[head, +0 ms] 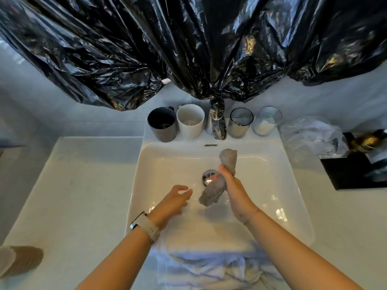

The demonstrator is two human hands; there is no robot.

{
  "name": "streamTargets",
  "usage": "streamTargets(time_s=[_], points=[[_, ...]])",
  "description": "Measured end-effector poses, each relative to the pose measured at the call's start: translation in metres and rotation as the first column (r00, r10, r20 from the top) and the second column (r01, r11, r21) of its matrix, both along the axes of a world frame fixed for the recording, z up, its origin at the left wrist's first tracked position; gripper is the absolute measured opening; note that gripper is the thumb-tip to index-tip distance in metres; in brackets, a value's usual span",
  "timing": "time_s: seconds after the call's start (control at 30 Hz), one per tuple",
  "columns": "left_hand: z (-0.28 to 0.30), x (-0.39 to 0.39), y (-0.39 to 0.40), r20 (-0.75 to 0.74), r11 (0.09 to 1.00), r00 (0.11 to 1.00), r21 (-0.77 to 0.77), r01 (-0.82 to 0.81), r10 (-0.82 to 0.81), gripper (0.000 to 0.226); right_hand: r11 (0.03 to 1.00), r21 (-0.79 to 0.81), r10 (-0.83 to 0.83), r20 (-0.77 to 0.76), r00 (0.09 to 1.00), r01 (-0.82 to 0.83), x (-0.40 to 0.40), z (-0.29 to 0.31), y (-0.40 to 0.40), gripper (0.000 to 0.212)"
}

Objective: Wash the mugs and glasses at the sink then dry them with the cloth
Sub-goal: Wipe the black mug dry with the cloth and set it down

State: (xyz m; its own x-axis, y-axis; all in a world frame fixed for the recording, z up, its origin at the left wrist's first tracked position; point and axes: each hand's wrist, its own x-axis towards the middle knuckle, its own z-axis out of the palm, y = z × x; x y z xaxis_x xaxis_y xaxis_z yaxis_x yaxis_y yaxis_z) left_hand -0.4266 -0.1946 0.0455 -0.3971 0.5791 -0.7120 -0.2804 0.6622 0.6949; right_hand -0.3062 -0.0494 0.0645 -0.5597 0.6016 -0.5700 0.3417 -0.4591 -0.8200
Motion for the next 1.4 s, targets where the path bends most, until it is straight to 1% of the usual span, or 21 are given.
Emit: streamTargets(time_s=[0.07,0.1,0.17,0.23,0.33,0.4,0.47,0.5,0.53,0.57,0.6,0.63,0.67,0.77,0.83,0.93,1.0,1.07,1.17,1.27,1.4], points=[[0.001,0.021,0.0,0.43,0.97,0.886,0.081,-0.228,0.172,0.044,0.999,0.029,-0.024,-0.063,0.998,0.026,0.0,0.01,-0.014,0.043],[0.002,0.029,0.004,0.566,0.931,0.792,0.109,-0.348,0.229,0.048,0.998,0.047,-0.032,-0.087,0.996,0.037,-0.001,0.013,-0.023,0.041],[0.005,0.04,0.017,0.7,0.809,0.639,0.149,-0.569,0.32,0.045,0.996,0.021,-0.078,-0.118,0.99,0.081,-0.001,0.016,-0.04,0.039],[0.013,0.047,0.031,0.719,0.662,0.554,0.175,-0.729,0.419,0.031,0.994,-0.017,-0.113,-0.12,0.986,0.112,-0.001,0.019,-0.051,0.044],[0.017,0.049,0.047,0.688,0.478,0.47,0.2,-0.855,0.553,0.012,0.997,0.015,-0.073,-0.104,0.992,0.075,0.009,0.02,-0.055,0.048],[0.021,0.046,0.054,0.641,0.42,0.455,0.221,-0.88,0.618,0.014,0.994,0.094,-0.04,-0.099,0.994,0.05,0.023,0.018,-0.05,0.055],[0.026,0.043,0.056,0.588,0.427,0.496,0.265,-0.865,0.639,0.017,0.962,0.263,-0.058,-0.086,0.995,0.079,0.042,0.016,-0.04,0.088],[0.027,0.042,0.057,0.566,0.445,0.524,0.285,-0.849,0.636,0.02,0.883,0.466,-0.028,-0.077,0.997,0.061,0.05,0.016,-0.034,0.102],[0.028,0.042,0.058,0.55,0.467,0.549,0.297,-0.833,0.629,0.022,0.697,0.715,0.071,-0.01,0.997,-0.042,0.055,0.013,-0.026,0.11],[0.028,0.043,0.059,0.538,0.487,0.566,0.297,-0.821,0.625,0.025,0.389,0.905,0.16,0.115,0.98,-0.17,0.056,0.009,-0.02,0.11],[0.029,0.045,0.061,0.531,0.503,0.572,0.287,-0.815,0.625,0.03,0.086,0.957,0.193,0.258,0.947,-0.279,0.054,0.008,-0.014,0.106],[0.029,0.046,0.065,0.531,0.508,0.565,0.267,-0.819,0.631,0.037,-0.093,0.934,0.191,0.357,0.915,-0.345,0.05,0.008,-0.008,0.096],[0.031,0.045,0.069,0.545,0.496,0.538,0.239,-0.835,0.643,0.042,-0.141,0.917,0.185,0.394,0.9,-0.372,0.044,0.008,-0.004,0.081],[0.038,0.034,0.077,0.637,0.404,0.406,0.158,-0.901,0.655,0.05,-0.018,0.907,0.214,0.414,0.885,-0.42,0.033,0.009,0.003,0.031],[0.04,0.023,0.078,0.702,0.388,0.373,0.147,-0.91,0.607,0.057,0.173,0.841,0.299,0.452,0.841,-0.513,0.024,0.005,0.005,0.017],[0.032,0.011,0.079,0.762,0.415,0.373,0.151,-0.897,0.53,0.065,0.626,0.517,0.485,0.328,0.81,-0.584,0.012,-0.002,0.009,0.031],[0.022,0.007,0.081,0.784,0.451,0.373,0.134,-0.882,0.497,0.065,0.753,0.221,0.563,0.272,0.781,-0.62,0.006,-0.005,0.017,0.03],[0.01,0.004,0.081,0.804,0.497,0.374,0.114,-0.86,0.463,0.062,0.706,-0.084,0.7,0.23,0.676,-0.703,0.001,-0.009,0.028,0.031],[-0.005,0.002,0.082,0.807,0.542,0.394,0.111,-0.833,0.441,0.056,0.49,-0.444,0.857,0.089,0.507,-0.75,-0.006,-0.022,0.046,0.039],[-0.017,0.001,0.085,0.782,0.537,0.385,0.077,-0.84,0.49,0.052,0.342,-0.608,0.88,-0.06,0.472,-0.716,-0.013,-0.037,0.055,0.044],[-0.023,0.0,0.089,0.65,0.542,0.435,0.041,-0.839,0.623,0.047,0.233,-0.709,0.861,-0.168,0.479,-0.666,-0.019,-0.056,0.055,0.048]])
